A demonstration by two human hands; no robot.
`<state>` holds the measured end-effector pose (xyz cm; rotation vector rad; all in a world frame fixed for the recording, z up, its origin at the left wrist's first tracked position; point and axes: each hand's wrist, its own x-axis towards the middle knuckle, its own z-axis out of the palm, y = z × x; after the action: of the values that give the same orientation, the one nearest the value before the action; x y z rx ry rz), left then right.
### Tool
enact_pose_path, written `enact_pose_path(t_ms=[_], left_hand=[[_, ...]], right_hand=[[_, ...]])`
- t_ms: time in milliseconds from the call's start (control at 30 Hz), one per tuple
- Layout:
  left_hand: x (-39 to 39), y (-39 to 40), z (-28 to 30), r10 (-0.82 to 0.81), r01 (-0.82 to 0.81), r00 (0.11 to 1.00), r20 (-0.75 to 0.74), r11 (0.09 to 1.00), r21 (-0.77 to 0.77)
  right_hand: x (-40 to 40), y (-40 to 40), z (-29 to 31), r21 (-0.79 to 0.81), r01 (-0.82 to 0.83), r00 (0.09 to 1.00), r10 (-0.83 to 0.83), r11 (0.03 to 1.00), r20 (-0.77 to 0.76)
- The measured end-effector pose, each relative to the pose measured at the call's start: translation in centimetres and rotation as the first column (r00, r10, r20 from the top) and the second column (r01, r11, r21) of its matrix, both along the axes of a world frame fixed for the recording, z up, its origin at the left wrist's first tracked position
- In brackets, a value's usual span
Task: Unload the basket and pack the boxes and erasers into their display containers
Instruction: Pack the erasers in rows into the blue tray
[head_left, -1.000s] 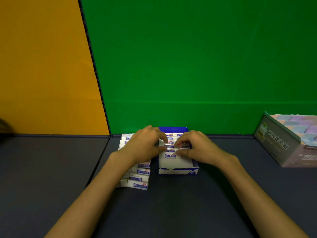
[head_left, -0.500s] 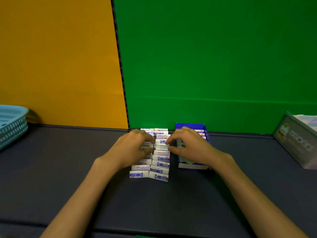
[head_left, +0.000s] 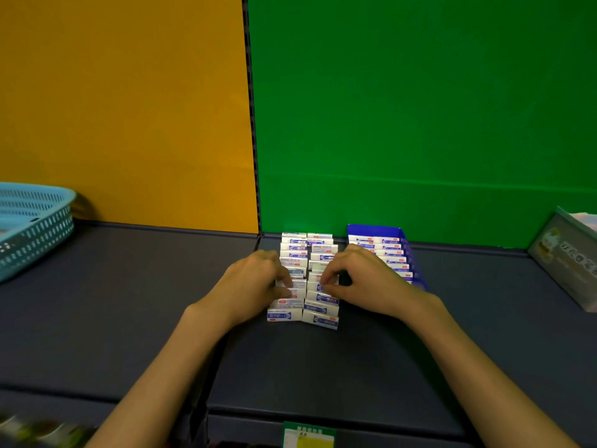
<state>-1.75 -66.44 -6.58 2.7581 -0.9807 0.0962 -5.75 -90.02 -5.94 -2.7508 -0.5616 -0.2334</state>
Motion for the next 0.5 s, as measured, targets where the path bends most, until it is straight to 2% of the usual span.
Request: enact_pose_path(t_ms=[200, 500], left_hand=[[0.25, -0.61, 0.13, -0.017, 0.014, 0.999, 0.044, 0.997, 0.070], [-0.17, 0.05, -0.33, -0.017, 0.017, 1.000, -0.002, 0.997, -0.081]], right_hand=[[-0.51, 0.34, 0.07, -0.053, 0.023, 1.000, -0.024, 0.998, -0.018], [-0.75, 0.68, 0.20, -0.095, 0.045, 0.999, -0.047, 0.994, -0.015]])
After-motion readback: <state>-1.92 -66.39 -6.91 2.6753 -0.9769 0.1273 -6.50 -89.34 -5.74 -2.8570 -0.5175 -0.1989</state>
